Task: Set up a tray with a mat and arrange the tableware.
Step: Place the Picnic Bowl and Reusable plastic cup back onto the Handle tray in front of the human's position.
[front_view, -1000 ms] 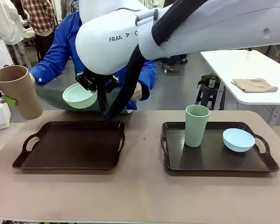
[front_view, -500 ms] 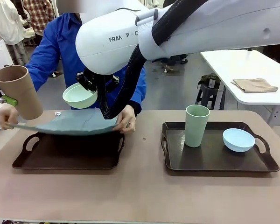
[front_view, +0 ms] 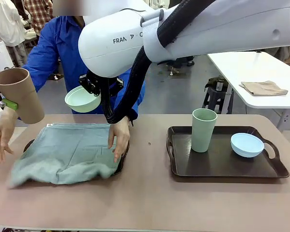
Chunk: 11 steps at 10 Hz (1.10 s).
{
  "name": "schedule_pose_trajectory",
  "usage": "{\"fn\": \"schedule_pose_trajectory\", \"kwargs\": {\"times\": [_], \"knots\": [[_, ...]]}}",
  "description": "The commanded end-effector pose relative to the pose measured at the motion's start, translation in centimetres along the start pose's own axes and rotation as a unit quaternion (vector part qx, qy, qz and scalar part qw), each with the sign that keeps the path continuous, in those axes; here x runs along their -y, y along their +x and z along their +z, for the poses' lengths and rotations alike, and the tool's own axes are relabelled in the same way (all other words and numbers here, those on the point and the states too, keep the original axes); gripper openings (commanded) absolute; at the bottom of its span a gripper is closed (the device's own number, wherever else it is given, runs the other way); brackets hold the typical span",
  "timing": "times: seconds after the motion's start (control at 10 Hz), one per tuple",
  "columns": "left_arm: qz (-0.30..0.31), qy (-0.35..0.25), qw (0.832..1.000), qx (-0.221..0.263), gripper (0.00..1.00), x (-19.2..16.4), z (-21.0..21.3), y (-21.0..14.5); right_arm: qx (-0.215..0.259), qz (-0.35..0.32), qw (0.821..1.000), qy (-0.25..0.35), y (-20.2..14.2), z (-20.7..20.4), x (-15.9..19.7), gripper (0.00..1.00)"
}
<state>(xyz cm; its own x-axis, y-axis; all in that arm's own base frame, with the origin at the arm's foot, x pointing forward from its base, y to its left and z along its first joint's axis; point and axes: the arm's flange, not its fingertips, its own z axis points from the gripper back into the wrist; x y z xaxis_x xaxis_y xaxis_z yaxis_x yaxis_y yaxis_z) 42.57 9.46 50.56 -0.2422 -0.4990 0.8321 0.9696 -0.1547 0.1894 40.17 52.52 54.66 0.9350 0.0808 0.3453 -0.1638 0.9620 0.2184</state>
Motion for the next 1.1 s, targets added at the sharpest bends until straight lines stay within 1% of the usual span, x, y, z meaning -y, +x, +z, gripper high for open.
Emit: {"fn": "schedule_pose_trajectory", "kwargs": {"times": [0.0, 1.0], "knots": [[-0.011, -0.002, 1.000, 0.000, 0.00, 0.18, 0.11, 0.16, 0.005, 0.004, 1.000, -0.003, 0.09, -0.09, -0.16, 0.00], [-0.011, -0.002, 1.000, 0.000, 0.00, 0.18, 0.11, 0.16, 0.005, 0.004, 1.000, -0.003, 0.09, -0.09, -0.16, 0.00]]}}
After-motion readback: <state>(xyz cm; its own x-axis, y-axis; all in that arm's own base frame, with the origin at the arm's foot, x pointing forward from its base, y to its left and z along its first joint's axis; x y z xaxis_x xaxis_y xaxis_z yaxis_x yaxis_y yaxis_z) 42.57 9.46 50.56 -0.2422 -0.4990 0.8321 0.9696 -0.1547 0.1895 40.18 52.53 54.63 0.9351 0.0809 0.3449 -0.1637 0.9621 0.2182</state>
